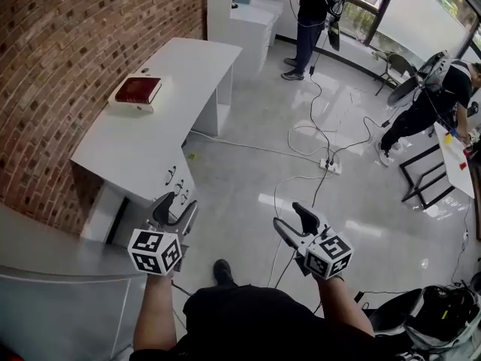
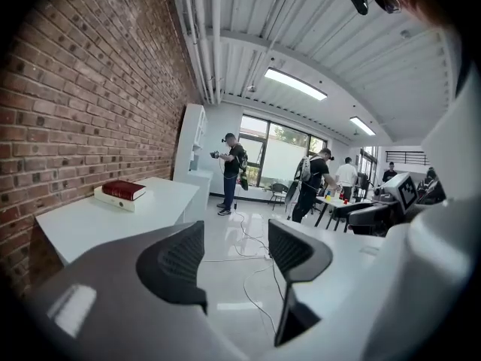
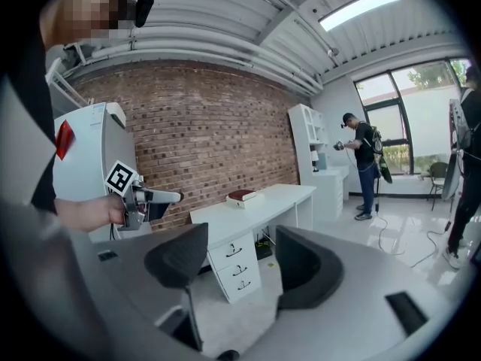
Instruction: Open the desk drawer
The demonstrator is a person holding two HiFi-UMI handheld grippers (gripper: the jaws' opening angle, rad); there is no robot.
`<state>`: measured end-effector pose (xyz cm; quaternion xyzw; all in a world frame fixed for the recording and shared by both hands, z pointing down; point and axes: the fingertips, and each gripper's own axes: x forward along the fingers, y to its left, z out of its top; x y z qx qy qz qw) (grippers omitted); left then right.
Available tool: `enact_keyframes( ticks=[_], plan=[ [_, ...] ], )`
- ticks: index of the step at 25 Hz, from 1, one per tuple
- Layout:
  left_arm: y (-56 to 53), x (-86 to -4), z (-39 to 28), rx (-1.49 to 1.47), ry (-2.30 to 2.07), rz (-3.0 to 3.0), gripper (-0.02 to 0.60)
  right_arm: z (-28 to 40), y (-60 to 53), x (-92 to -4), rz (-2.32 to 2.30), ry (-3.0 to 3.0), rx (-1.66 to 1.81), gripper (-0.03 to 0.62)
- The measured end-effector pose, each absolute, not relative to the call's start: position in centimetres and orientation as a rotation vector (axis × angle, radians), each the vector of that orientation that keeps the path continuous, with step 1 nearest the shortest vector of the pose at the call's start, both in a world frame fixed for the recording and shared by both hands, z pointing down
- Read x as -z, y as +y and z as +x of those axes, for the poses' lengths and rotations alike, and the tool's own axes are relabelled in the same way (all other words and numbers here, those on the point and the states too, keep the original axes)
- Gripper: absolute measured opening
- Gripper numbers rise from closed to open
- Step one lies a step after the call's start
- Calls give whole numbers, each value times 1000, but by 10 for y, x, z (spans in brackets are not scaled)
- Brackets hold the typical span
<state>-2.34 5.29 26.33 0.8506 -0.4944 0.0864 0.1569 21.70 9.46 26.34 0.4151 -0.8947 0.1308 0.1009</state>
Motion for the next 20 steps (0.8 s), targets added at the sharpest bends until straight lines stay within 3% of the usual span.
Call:
enact_keyframes(
  ticks=[13,20],
  plan=[
    [-15,-288,-58,-287,-1321,2405,268,155,18,-266,1172,-2661,-388,278],
    [-27,-296,-59,-307,-1303,2388,267,163,6,-278,1189,-2633,-434,278]
  ],
)
